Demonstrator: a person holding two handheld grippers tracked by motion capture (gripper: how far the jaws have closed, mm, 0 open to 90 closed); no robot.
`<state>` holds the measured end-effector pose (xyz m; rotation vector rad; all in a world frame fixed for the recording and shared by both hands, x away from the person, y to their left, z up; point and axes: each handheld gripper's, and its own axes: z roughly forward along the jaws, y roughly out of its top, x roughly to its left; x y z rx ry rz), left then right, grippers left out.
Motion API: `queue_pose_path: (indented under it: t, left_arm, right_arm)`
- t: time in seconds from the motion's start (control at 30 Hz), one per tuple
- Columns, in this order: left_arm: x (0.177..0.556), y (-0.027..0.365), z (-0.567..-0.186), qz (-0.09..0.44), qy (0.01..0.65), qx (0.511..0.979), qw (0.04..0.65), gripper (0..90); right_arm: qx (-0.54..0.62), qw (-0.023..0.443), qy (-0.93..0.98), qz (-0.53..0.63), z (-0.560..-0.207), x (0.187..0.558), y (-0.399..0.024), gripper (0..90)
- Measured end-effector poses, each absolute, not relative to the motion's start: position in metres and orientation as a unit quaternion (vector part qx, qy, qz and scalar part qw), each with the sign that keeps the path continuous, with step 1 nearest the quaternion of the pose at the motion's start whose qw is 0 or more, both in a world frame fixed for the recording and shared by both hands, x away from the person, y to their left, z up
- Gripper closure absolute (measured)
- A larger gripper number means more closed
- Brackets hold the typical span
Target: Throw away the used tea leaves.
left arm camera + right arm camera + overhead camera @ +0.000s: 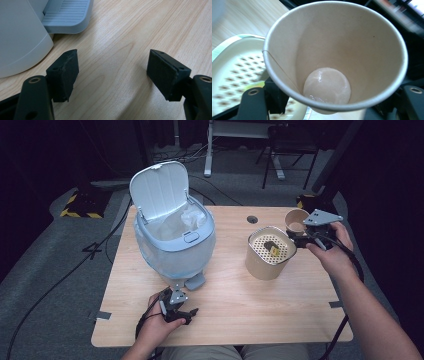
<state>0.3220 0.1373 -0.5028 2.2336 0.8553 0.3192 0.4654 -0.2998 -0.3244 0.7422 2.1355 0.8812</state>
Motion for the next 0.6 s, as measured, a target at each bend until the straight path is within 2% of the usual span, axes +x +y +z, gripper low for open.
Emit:
queue_pose_path:
  t: [0.1, 0.27, 0.6]
  left_arm:
    - [0.323, 0.137, -0.503, 0.125, 0.33, 0.865, 0.356, 26.1]
    - [0.323, 0.137, -0.503, 0.125, 0.33, 0.865, 0.356, 26.0]
    - [0.323, 0.137, -0.503, 0.125, 0.33, 0.866, 0.355, 25.9]
  right_arm:
    - [0.317, 0.308, 0.818, 0.368, -0.324, 0.465, -0.304, 29.0]
    - [0.338, 0.265, 0.808, 0.403, -0.319, 0.465, -0.309, 29.0]
    - [0.332, 0.25, 0.808, 0.418, -0.314, 0.465, -0.306, 29.0]
